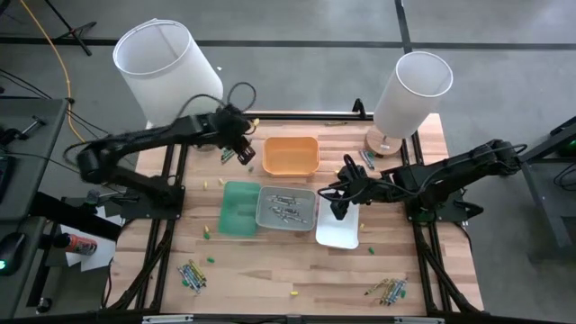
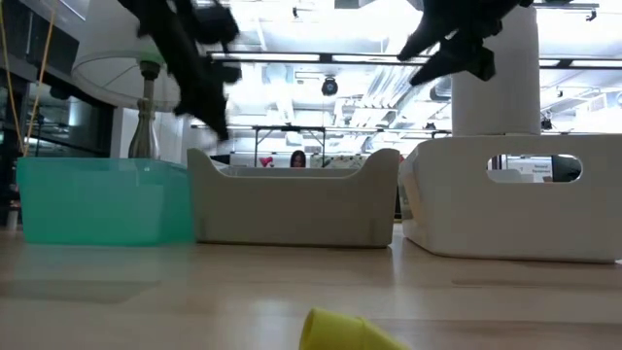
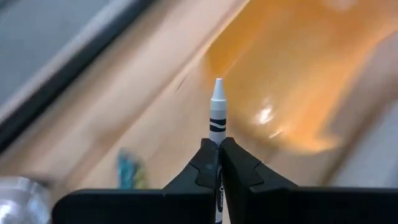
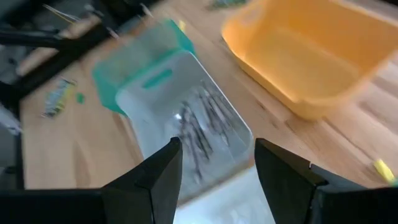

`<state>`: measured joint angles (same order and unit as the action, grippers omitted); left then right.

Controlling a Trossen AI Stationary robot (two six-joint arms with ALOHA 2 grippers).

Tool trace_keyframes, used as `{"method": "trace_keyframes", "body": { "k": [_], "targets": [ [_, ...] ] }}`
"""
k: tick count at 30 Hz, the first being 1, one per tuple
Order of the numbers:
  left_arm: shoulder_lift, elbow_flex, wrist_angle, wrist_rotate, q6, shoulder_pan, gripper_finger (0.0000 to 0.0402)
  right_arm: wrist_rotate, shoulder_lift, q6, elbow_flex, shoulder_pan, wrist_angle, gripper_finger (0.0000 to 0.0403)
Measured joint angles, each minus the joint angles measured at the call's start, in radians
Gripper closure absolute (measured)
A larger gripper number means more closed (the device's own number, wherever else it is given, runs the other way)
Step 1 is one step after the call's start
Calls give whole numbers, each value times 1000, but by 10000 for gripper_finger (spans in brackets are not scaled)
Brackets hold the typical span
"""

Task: Sort crayons
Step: Put the white crayon into the gray bin

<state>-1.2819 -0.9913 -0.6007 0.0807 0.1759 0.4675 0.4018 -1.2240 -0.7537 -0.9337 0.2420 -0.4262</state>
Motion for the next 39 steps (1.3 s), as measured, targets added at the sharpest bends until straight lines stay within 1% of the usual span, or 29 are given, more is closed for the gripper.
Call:
{"method": "trace_keyframes", "body": {
  "k": [2, 4, 7, 9, 11, 12, 14, 15, 16, 18, 24, 27, 28, 31, 33, 36, 39],
  "targets": [
    [95, 25, 107, -19, 20, -60, 401, -2, 0, 51, 0, 0, 68, 210],
    [191, 85, 260, -50, 41, -135, 401, -12, 0, 118, 0, 0, 156, 210],
    [309, 227, 556, -56, 90, -273, 401, -37, 0, 220, 0, 0, 296, 210],
    [358, 336, 773, -37, 148, -367, 401, -40, 0, 265, 0, 0, 377, 210],
    [375, 434, 967, 10, 194, -458, 401, -40, 0, 295, 0, 0, 436, 210],
    [373, 469, 1035, 48, 204, -500, 401, -42, 0, 309, 0, 0, 460, 210],
    [356, 513, 1131, 146, 205, -575, 401, -44, 0, 337, 0, 0, 489, 210],
    [344, 519, 1150, 189, 204, -602, 401, -44, 0, 350, 0, 0, 497, 210],
    [330, 519, 1152, 223, 202, -622, 401, -44, 0, 364, 0, 0, 499, 210],
    [304, 514, 1146, 249, 197, -645, 401, -44, 0, 379, 0, 0, 498, 210],
    [238, 467, 1152, 245, 181, -652, 401, -44, 0, 397, 0, 0, 495, 210],
    [217, 434, 1133, 244, 133, -650, 401, -44, 0, 400, 0, 0, 495, 210],
    [208, 412, 1104, 242, 109, -647, 401, -44, 0, 403, 0, 0, 495, 210],
    [161, 302, 926, 202, 34, -630, 401, -45, 3, 423, 0, 0, 498, 210],
    [109, 199, 738, 158, -17, -612, 401, -44, 9, 426, 0, -1, 503, 210],
    [-4, 32, 463, 94, -96, -595, 401, -31, 33, 427, 0, -3, 501, 210],
    [-136, -112, 231, 80, -183, -590, 401, -16, 70, 442, 0, -9, 491, 210]
  ]
}}
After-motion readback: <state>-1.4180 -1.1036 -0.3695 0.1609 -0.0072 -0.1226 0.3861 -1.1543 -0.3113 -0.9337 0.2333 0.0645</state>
